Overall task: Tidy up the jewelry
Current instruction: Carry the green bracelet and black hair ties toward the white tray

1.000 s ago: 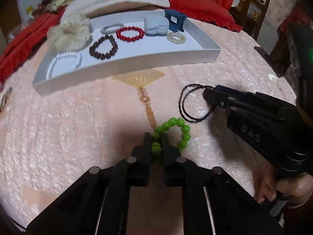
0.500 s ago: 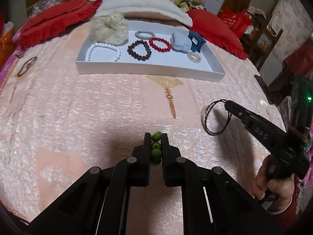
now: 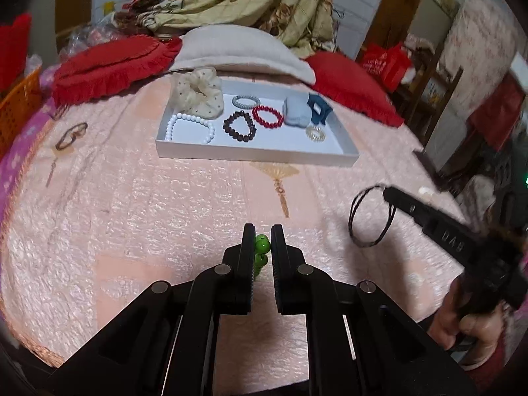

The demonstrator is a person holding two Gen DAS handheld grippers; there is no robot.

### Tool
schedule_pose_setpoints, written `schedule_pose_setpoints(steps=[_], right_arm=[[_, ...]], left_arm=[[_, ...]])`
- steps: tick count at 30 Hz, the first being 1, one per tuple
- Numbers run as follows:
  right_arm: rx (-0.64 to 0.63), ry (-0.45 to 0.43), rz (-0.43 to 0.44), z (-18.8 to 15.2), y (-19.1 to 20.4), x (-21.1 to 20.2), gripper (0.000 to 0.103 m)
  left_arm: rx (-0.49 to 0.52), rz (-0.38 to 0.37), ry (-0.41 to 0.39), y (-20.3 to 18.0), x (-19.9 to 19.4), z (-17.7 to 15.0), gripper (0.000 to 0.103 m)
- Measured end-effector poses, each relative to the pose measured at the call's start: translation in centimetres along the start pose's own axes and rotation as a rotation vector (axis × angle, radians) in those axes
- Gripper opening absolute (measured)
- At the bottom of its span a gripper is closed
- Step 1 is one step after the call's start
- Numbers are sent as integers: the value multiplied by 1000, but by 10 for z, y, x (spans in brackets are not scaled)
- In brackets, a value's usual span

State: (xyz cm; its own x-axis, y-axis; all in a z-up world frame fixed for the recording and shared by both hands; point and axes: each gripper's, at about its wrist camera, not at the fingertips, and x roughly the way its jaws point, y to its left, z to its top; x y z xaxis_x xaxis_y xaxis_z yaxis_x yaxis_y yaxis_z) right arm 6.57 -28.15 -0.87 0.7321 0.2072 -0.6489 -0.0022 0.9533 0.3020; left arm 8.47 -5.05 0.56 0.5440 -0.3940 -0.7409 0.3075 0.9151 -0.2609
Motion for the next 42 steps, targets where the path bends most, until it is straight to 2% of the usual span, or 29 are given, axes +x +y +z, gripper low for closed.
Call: schedule_pose_setpoints(steps=[11,15,21,24,31,42], right_arm=[[10,18,56,-18,18,-13,3],[-3,10,74,-27,26,-20,3],[-18,-1,89,-41,37,-28,3],[-24,7,85,-45,40,-29,3],[-70,-8,76,-54,56,-39,3],[-80,-21,59,-58,61,-45,3]], left_arm=[[-200,-119,-55,53,-45,-1,8],[-187,-73,-85,52,-58,-6,8],[-74,27,-110,24,-71,-18,8],[-36,51,-124,17,-75,-23,8],[-32,71,-123,19,-81,-30,8],[39,219,-147,11,-79,-39,8]])
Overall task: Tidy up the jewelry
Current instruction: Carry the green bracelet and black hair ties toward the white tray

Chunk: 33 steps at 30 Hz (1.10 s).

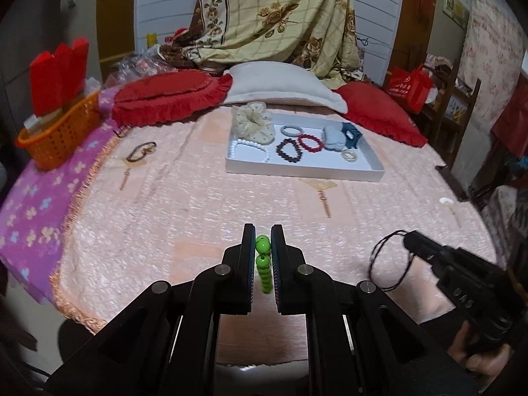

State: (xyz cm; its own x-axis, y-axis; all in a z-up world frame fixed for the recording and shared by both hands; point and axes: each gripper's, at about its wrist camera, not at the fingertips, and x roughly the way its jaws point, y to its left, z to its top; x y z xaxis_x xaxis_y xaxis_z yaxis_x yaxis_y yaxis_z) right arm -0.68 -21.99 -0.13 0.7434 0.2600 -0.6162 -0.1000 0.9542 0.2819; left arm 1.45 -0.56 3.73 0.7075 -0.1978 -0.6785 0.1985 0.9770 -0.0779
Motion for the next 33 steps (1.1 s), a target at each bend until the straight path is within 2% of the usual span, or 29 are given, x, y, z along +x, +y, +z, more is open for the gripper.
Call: schedule_pose_setpoints(steps=[12,16,33], right_arm=[[-10,9,-25,-3,4,5,3],[4,5,-30,-3,1,5,3],[50,32,-33,-5,-24,25,3]], left_arm=[[59,132,10,-1,12,-10,8],[66,154,20,-3,16,-12,8],[92,186,97,-6,49,-15,8]])
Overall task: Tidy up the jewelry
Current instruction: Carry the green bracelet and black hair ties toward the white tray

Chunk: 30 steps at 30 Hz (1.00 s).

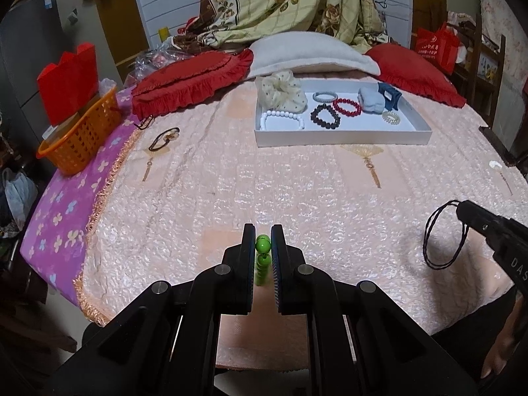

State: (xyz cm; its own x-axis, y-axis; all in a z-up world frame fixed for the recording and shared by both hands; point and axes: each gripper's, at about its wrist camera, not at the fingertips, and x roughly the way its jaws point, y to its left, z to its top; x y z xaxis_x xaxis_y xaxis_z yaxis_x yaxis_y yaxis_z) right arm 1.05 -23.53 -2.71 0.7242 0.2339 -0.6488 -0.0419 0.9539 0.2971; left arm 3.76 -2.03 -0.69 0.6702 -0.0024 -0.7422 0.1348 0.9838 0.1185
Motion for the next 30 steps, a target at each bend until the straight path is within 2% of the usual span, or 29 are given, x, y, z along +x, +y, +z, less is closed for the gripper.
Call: schedule_pose_setpoints(steps=[18,26,30], right_arm=[[33,49,6,3,-16,28,3],[31,42,11,4,-13,24,3],[33,27,14,5,-12,16,3]], left_arm=[[24,-27,64,-8,30,2,8],[27,-40,43,-9,20,3,8],[2,-93,28,-3,6,9,8]])
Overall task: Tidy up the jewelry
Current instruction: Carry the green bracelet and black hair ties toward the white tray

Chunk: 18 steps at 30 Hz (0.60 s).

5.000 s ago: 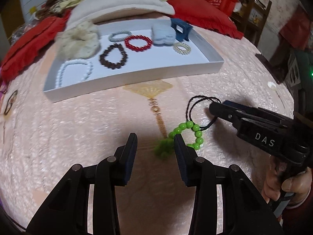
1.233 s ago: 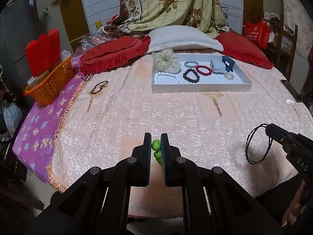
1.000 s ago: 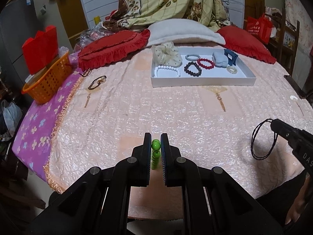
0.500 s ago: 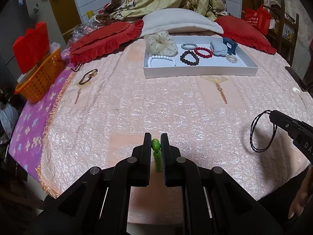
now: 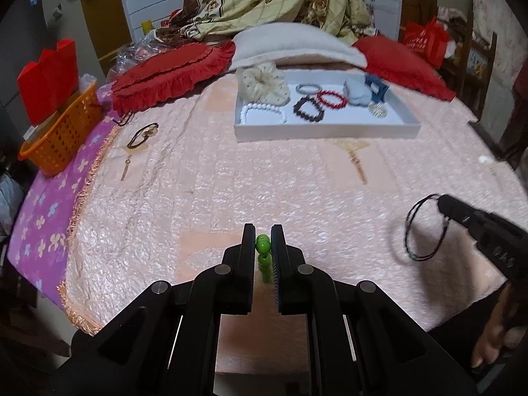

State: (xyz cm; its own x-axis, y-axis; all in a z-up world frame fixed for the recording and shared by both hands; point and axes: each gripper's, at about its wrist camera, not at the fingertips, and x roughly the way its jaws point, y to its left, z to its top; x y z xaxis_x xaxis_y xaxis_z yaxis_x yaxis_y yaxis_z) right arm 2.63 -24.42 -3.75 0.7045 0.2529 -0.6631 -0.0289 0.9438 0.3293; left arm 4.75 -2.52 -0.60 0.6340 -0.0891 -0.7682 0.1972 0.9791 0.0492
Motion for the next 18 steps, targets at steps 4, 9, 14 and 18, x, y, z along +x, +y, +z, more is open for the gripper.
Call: schedule_pose_setpoints(steps=[4,9,14,18], right_arm=[[-10,-28,11,0,5,-13,3],[-16,-56,33,-1,6,-25,3],[4,-72,25,0,-4,-32,3],[26,-55,10,2,-11,-25,3]], left_arm=[[-49,-85,-32,13,-26,9,8],[-109,-213,-66,26,-58,24,8],[-97,-270,-94,23,-71,41,8],[-43,-281,-105,9,-62,56,8]])
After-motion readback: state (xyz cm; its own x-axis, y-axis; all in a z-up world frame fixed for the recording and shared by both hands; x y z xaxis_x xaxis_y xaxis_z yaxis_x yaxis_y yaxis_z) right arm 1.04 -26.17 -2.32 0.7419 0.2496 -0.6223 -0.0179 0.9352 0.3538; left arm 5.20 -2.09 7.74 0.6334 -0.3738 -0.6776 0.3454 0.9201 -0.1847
